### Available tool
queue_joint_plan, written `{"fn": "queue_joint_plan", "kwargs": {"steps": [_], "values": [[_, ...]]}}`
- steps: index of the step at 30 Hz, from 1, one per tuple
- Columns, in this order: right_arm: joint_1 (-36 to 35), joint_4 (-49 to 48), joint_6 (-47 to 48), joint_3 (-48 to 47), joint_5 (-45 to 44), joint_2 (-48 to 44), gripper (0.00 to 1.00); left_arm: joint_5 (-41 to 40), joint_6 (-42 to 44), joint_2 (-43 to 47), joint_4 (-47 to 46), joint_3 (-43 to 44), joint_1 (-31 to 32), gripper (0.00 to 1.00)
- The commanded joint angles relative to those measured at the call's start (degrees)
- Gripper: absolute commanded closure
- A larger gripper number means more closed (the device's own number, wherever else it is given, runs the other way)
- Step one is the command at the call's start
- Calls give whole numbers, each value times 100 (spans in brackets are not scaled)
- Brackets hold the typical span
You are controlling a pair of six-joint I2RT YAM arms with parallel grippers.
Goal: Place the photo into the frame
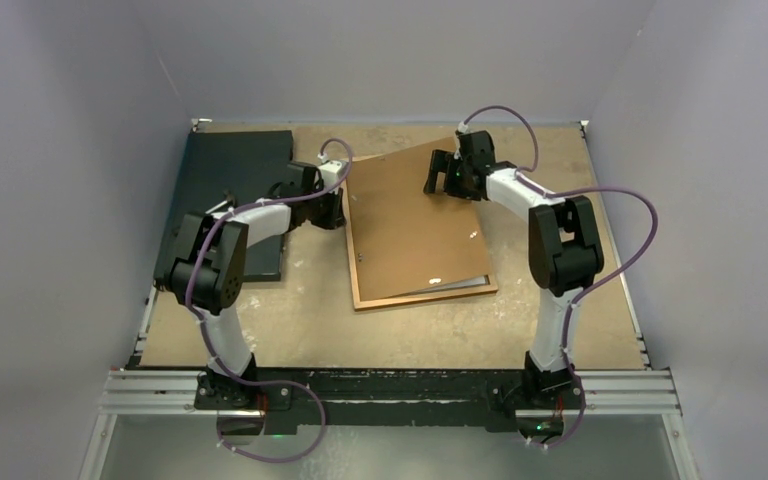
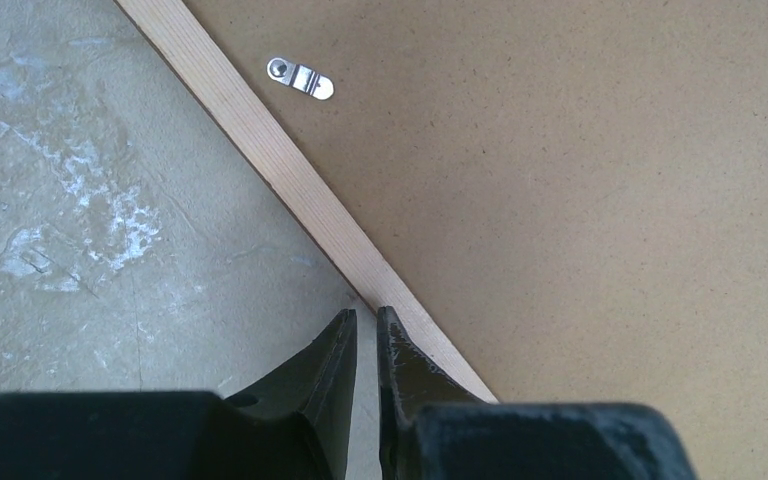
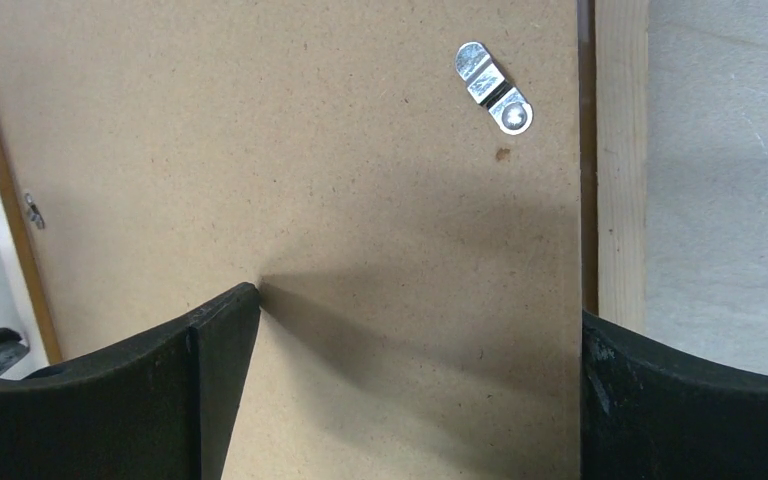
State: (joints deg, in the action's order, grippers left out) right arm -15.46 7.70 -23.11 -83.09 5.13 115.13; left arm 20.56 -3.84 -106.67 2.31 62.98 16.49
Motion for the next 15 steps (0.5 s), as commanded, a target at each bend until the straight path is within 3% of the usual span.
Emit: {"fn": "queue_joint_plan", "kwargs": {"steps": [1, 15], "values": [[-124, 445, 281, -283, -704, -243, 1, -26, 124, 230, 56, -62, -23, 89], [-234, 1097, 601, -746, -1147, -373, 1, -2, 154, 322, 21, -146, -67, 91]]}}
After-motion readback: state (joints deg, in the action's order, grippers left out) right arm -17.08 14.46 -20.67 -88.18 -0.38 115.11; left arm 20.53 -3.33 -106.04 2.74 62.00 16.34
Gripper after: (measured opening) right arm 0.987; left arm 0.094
